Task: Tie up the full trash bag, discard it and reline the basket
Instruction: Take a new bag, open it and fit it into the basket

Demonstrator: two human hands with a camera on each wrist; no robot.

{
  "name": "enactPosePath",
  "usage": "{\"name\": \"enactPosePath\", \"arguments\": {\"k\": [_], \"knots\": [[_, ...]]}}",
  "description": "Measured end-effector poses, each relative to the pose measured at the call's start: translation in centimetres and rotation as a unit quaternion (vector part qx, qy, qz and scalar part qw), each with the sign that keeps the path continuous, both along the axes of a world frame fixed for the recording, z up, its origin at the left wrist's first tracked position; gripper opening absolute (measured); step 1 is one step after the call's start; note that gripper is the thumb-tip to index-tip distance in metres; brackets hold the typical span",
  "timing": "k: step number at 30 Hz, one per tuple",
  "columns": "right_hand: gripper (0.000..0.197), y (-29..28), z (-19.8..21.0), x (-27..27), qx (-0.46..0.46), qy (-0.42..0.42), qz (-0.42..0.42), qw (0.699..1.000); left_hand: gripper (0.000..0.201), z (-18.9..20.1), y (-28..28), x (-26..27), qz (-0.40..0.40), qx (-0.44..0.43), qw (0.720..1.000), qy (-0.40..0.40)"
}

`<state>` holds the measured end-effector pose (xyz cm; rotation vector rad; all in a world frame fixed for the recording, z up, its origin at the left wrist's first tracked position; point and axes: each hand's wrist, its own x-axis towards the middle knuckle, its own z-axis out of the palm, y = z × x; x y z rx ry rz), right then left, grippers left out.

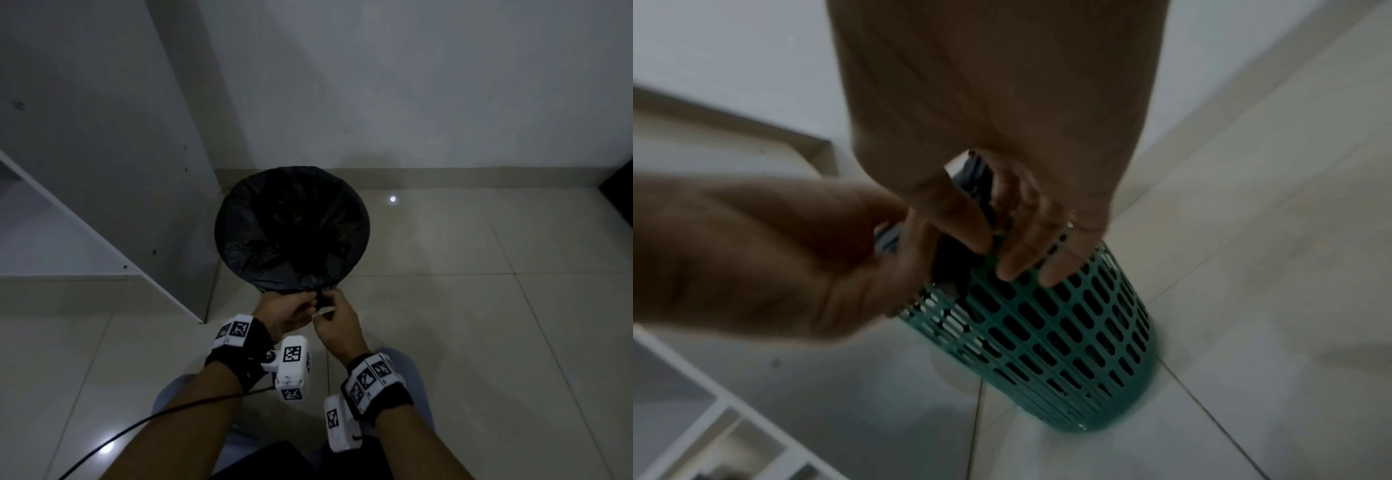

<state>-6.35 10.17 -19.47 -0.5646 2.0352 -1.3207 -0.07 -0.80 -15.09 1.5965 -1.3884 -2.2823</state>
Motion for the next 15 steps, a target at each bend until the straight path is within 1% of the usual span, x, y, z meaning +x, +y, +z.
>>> {"name": "enactPosePath", "arguments": {"k": [2, 4, 5, 7, 10, 11, 13, 15], "knots": [[0.014, 0.0, -0.1, -0.3, -0.018, -0.033, -0.023, 0.999, 0.017, -0.5, -0.1, 0.1, -0.011, -0.057, 0.998, -0.031], [0.005, -0.2, -0.1, -0.8, -0.021, -0.021, -0.030, 0.999, 0.017, -0.6, 0.0, 0.1, -0.009, -0.096, 0.995, -0.037], [0.002, -0.3, 0.0, -1.1, -0.023, -0.017, -0.031, 0.999, 0.018, -0.3, 0.2, 0.1, -0.006, -0.097, 0.995, -0.032], [0.012, -0.7, -0.1, -1.7, -0.016, -0.019, -0.043, 0.999, 0.021, 0.2, 0.2, 0.1, -0.015, -0.079, 0.997, -0.022], [0.016, -1.5, -0.1, -2.5, 0.007, -0.026, -0.072, 0.997, 0.014, 0.5, -0.1, 0.1, -0.042, -0.049, 0.998, 0.006], [0.017, -1.7, 0.0, -2.6, 0.014, -0.035, -0.075, 0.996, 0.016, 0.4, -0.2, 0.1, -0.047, -0.046, 0.998, 0.006], [0.021, -2.3, 0.0, -2.7, 0.035, -0.067, -0.073, 0.994, 0.024, 0.1, -0.4, 0.3, -0.060, -0.034, 0.998, -0.007], [0.021, -2.8, 0.1, -2.7, 0.048, -0.132, -0.081, 0.987, 0.017, 0.0, -0.6, 0.4, -0.057, -0.011, 0.998, -0.003]]}}
